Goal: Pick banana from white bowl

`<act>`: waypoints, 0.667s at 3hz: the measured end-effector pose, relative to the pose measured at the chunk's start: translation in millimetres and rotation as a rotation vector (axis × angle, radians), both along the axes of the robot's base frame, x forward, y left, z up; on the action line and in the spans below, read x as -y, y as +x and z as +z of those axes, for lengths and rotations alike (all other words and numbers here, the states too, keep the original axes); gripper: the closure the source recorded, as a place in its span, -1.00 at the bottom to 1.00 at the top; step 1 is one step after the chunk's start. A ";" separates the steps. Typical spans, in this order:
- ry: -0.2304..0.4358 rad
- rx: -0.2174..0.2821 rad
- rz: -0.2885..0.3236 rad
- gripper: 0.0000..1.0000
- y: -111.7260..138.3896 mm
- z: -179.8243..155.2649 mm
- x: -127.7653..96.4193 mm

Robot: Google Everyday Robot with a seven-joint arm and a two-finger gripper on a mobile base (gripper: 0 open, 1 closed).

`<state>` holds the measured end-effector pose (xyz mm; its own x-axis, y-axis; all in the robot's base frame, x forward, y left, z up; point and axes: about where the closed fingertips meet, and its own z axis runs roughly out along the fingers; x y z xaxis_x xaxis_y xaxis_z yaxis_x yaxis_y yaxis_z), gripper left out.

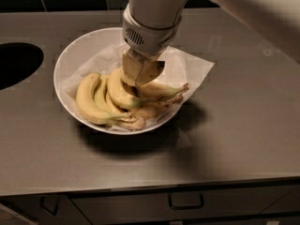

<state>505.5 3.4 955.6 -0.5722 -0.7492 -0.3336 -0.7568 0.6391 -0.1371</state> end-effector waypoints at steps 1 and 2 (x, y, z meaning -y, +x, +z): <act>-0.008 0.064 -0.001 1.00 -7.6 29.0 3.7; -0.004 0.123 0.006 1.00 -14.9 53.3 4.1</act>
Offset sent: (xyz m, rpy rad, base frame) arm -0.0187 -0.0071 0.0713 -0.0086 -0.1684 0.0109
